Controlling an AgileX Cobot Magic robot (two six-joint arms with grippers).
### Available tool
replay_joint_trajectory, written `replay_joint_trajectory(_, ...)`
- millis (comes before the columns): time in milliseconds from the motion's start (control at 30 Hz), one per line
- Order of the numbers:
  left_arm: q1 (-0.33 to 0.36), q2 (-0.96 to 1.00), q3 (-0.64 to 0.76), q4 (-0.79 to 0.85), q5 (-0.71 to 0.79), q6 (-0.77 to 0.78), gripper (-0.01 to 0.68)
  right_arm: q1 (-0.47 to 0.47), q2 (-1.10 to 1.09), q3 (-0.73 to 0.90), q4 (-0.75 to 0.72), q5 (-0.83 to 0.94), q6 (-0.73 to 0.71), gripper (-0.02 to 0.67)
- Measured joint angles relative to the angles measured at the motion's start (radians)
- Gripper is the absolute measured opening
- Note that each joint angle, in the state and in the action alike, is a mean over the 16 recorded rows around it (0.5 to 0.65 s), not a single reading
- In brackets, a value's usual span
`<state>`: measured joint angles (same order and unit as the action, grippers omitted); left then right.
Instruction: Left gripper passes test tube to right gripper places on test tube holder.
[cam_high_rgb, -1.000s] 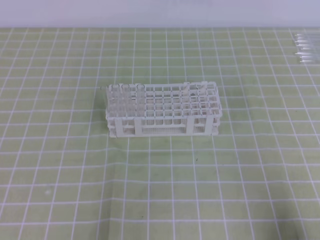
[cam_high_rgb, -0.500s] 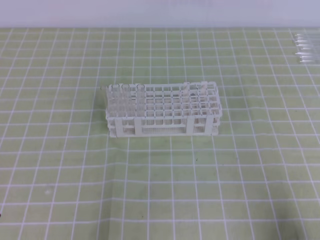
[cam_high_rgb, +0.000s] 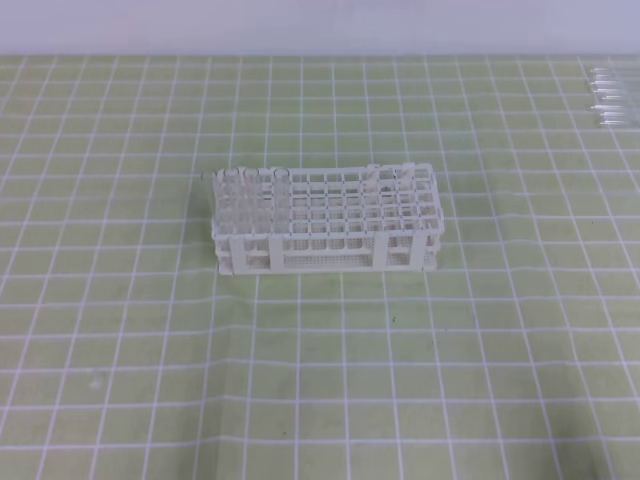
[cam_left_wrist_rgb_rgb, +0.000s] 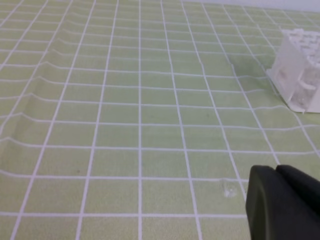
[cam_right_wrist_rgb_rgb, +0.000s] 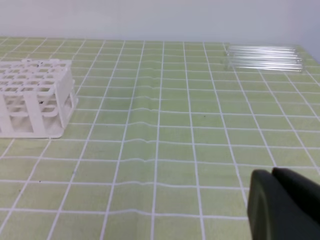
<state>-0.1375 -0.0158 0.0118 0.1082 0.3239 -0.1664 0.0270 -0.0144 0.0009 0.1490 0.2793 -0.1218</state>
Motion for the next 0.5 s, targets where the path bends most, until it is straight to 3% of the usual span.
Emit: replay_joint_trajectory(500, 0.005, -0.013, 0.005, 0.001, -0.001, 0.001, -0.002, 0.0, 0.0, 0.0, 0.0, -0.002, 0.0, -0.016)
